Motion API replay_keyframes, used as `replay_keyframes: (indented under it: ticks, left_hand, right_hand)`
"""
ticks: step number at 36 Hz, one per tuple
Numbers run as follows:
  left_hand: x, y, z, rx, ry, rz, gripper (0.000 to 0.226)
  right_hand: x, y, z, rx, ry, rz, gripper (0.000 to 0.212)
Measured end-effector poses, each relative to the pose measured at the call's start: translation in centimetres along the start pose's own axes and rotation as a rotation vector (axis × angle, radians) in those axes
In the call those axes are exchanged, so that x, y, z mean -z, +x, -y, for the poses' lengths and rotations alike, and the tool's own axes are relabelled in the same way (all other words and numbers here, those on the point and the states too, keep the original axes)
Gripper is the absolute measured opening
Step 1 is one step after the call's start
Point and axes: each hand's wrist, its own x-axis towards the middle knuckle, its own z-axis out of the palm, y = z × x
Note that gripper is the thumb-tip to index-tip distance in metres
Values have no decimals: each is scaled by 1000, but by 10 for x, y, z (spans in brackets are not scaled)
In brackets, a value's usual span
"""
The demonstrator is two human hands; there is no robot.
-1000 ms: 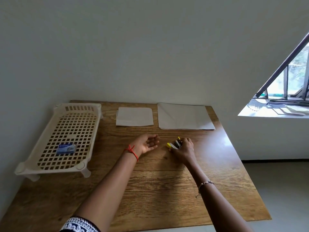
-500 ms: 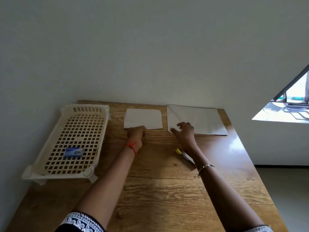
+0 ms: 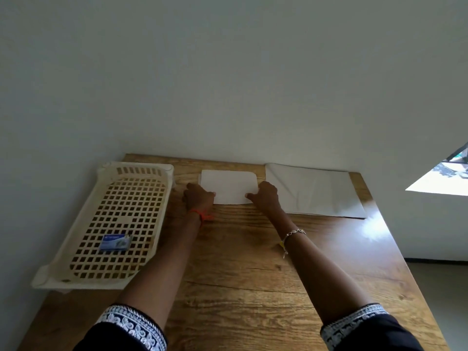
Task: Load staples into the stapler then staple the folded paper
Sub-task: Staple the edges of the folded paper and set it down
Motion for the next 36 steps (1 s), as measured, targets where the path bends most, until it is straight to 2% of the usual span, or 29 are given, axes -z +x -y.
replay_keyframes:
  ticks: [4,7,14,18,23,26,30,35,36]
  left_hand:
    - [-1,9,6,-15,-58,16,62]
    - [3,12,8,-46,-202,67,47]
    - [16,7,4,32,-555,307,36]
    - [25,6,1,-2,-632,383,40]
    - [35,-3,-9,-27,-676,417,36]
    - [39,-11,-16,-47,-680,443,38]
    - [42,-22,-24,-90,-676,466,44]
    - [44,-35,-28,-91,-688,503,38]
    - [44,-38,-28,-84,-693,509,36]
  right_hand:
    - [-5,6,-2,-59,29,9,53]
    - [-7,9,-7,-66,89,-1,52]
    - [-3,10,-9,-80,425,-58,46]
    - [9,11,-12,-152,691,-40,33]
    - [32,0,-13,-165,998,42,60]
    - [44,-7,-16,-101,1161,190,60]
    - [57,-13,-16,-14,1169,283,45]
    - [71,-24,-19,34,1141,285,17]
    - [73,-26,-21,40,1137,266,17]
